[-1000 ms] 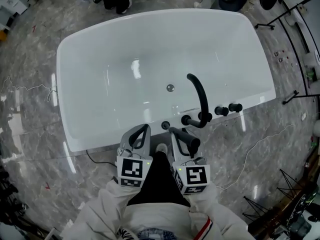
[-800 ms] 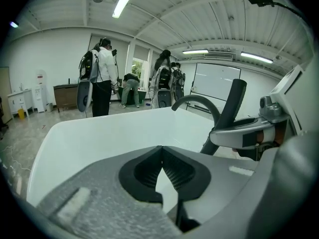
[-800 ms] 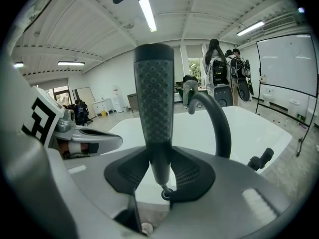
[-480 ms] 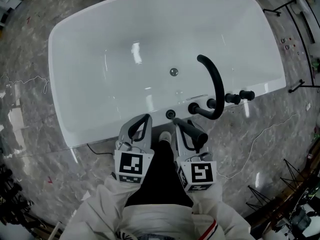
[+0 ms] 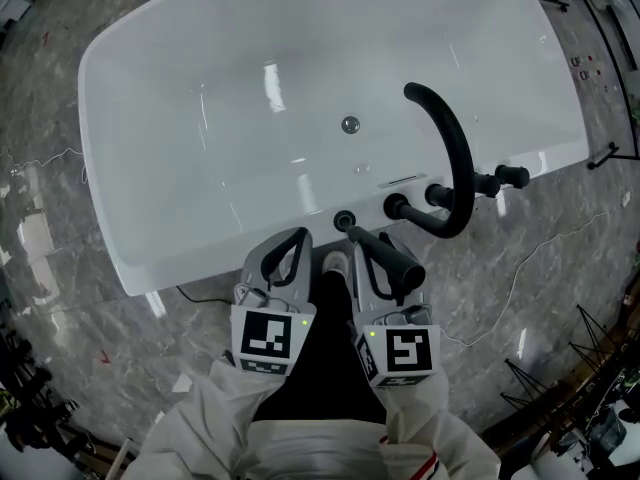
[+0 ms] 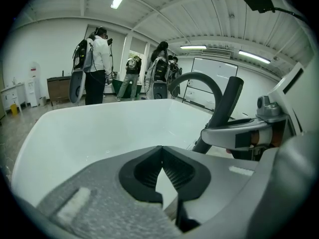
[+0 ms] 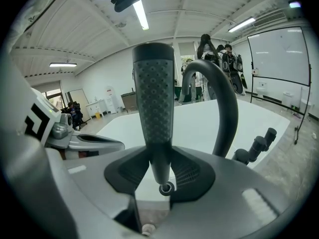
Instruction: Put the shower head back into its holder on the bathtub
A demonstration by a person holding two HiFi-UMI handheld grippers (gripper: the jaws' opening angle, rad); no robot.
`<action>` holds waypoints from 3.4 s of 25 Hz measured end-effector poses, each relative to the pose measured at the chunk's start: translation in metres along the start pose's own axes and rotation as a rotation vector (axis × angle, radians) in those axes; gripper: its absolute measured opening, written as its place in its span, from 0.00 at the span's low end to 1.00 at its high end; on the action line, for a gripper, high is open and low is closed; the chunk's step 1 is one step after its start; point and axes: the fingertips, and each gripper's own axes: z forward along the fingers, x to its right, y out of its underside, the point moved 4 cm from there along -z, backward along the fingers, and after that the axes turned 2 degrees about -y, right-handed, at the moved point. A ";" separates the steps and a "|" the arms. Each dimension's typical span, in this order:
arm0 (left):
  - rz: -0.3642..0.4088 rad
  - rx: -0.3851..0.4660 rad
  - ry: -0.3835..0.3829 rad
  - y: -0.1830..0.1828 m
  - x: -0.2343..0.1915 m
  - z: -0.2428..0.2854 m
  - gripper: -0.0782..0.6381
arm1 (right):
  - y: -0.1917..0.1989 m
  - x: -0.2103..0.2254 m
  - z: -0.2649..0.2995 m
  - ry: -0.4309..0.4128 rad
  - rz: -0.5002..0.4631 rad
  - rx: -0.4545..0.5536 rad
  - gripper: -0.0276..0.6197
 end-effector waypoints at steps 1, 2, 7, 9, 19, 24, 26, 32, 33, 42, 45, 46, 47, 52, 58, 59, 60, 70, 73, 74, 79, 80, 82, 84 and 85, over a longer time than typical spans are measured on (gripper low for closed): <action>0.000 -0.002 0.000 0.002 -0.001 0.002 0.11 | 0.003 0.001 0.002 0.001 0.000 -0.002 0.26; -0.001 -0.003 0.000 0.004 -0.002 0.004 0.11 | 0.005 0.002 0.003 0.003 -0.001 -0.002 0.26; -0.003 -0.010 0.006 0.013 -0.006 0.014 0.11 | 0.012 0.005 0.011 0.009 0.000 -0.005 0.26; -0.004 -0.017 0.009 0.017 -0.006 0.017 0.11 | 0.017 0.005 0.014 0.010 0.003 -0.014 0.26; 0.002 -0.031 0.020 0.027 -0.010 0.032 0.11 | 0.029 0.007 0.030 0.014 0.008 -0.031 0.26; -0.006 -0.043 0.024 0.031 -0.011 0.035 0.11 | 0.035 0.005 0.034 0.013 0.009 -0.046 0.26; -0.005 -0.046 0.027 0.031 -0.011 0.036 0.11 | 0.037 0.005 0.036 0.012 0.007 -0.051 0.26; -0.008 -0.054 0.037 0.035 -0.012 0.040 0.11 | 0.046 0.006 0.042 0.014 -0.001 -0.069 0.26; -0.010 -0.056 0.037 0.036 -0.012 0.040 0.11 | 0.047 0.005 0.043 0.013 -0.004 -0.070 0.26; -0.026 -0.074 0.043 0.048 -0.010 0.046 0.11 | 0.050 0.002 0.052 0.010 -0.061 -0.077 0.26; -0.033 -0.078 0.040 0.050 -0.011 0.048 0.11 | 0.053 -0.002 0.055 0.016 -0.072 -0.099 0.26; -0.036 -0.079 0.039 0.051 -0.012 0.049 0.11 | 0.054 -0.004 0.056 0.013 -0.071 -0.103 0.26; -0.039 -0.080 0.039 0.052 -0.012 0.049 0.11 | 0.054 -0.006 0.057 0.013 -0.068 -0.107 0.26; -0.051 -0.082 0.034 0.055 -0.014 0.050 0.11 | 0.053 -0.008 0.058 0.021 -0.091 -0.109 0.26; -0.053 -0.089 0.025 0.057 -0.018 0.050 0.11 | 0.053 -0.013 0.060 0.034 -0.143 -0.122 0.26; -0.054 -0.090 0.024 0.058 -0.018 0.051 0.11 | 0.053 -0.013 0.060 0.035 -0.147 -0.122 0.26; -0.054 -0.092 0.023 0.058 -0.018 0.051 0.11 | 0.053 -0.014 0.060 0.036 -0.149 -0.123 0.26; -0.042 -0.095 0.026 0.060 -0.012 0.050 0.11 | 0.056 -0.014 0.059 0.048 -0.124 -0.109 0.26; -0.039 -0.095 0.023 0.061 -0.012 0.047 0.11 | 0.057 -0.013 0.057 0.049 -0.074 -0.103 0.26; -0.039 -0.096 0.022 0.061 -0.011 0.045 0.11 | 0.059 -0.012 0.057 0.047 -0.068 -0.110 0.26; -0.042 -0.097 0.021 0.066 -0.007 0.042 0.11 | 0.072 -0.008 0.053 0.040 -0.030 -0.128 0.31; -0.041 -0.097 0.021 0.066 -0.007 0.041 0.11 | 0.074 -0.007 0.051 0.039 -0.034 -0.130 0.32; -0.040 -0.100 0.020 0.068 -0.007 0.039 0.11 | 0.079 -0.007 0.048 0.035 -0.036 -0.138 0.32; -0.038 -0.096 0.016 0.068 -0.008 0.037 0.11 | 0.085 -0.007 0.043 0.031 -0.015 -0.145 0.31; -0.036 -0.090 0.014 0.066 -0.008 0.036 0.11 | 0.088 -0.008 0.039 0.029 -0.005 -0.148 0.30</action>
